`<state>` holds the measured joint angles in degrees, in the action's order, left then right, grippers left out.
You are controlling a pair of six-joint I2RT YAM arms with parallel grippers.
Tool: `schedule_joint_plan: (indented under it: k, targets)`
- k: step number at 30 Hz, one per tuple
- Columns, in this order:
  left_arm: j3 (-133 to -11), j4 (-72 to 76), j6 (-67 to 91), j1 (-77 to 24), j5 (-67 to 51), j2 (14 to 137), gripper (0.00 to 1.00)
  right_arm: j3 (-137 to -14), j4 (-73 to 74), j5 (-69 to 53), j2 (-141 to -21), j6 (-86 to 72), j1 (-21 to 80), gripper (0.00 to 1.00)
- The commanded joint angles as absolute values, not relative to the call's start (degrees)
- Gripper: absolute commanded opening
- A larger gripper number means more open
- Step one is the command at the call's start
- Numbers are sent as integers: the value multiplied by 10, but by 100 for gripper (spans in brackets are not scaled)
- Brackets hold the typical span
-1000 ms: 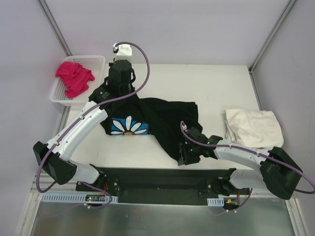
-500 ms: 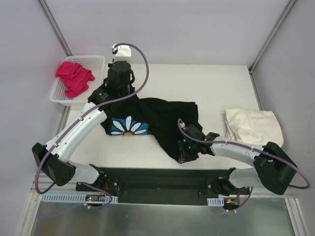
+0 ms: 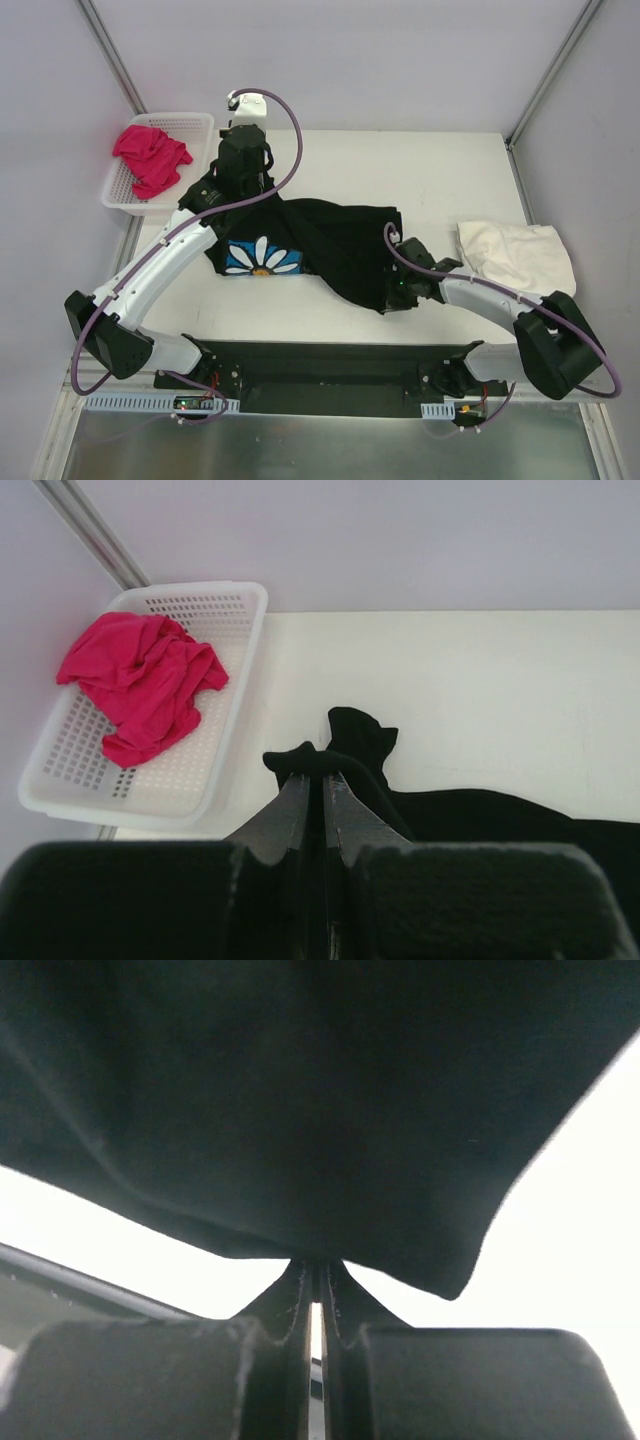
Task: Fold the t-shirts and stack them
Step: Flatten out the tshirt
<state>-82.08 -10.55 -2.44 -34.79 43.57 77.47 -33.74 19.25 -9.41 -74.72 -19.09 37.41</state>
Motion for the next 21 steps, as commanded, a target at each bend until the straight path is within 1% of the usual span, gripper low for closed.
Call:
schedule_joint_plan:
  k: [1,3,7,8,11,13,15,16,17,21]
  targets:
    - [-817,-74,-33,-344,439,750,0,-359,223,-62,-710,-162,310,1]
    - [-813,-73,-30,-344,434,751,0,-370,225,-48,-701,-161,276,1]
    - [-798,-71,-18,-344,413,755,0,-412,207,-7,-685,-169,239,1]
    - [-795,-70,-13,-344,409,756,0,-423,188,22,-680,-171,235,1]
    - [-780,-61,-7,-344,393,758,0,-478,143,56,-686,-172,218,1]
    - [-778,-56,-9,-344,387,760,0,-542,128,69,-697,-157,210,1]
    - [-782,-49,-15,-345,387,759,0,-598,122,114,-715,-120,207,1]
    - [-783,-44,-21,-345,385,752,0,-648,119,126,-719,-100,207,1]
    - [-784,-37,-27,-345,386,748,0,-668,100,157,-722,-85,207,1]
    - [-808,-2,-95,-344,395,724,0,-766,55,205,-733,20,206,1]
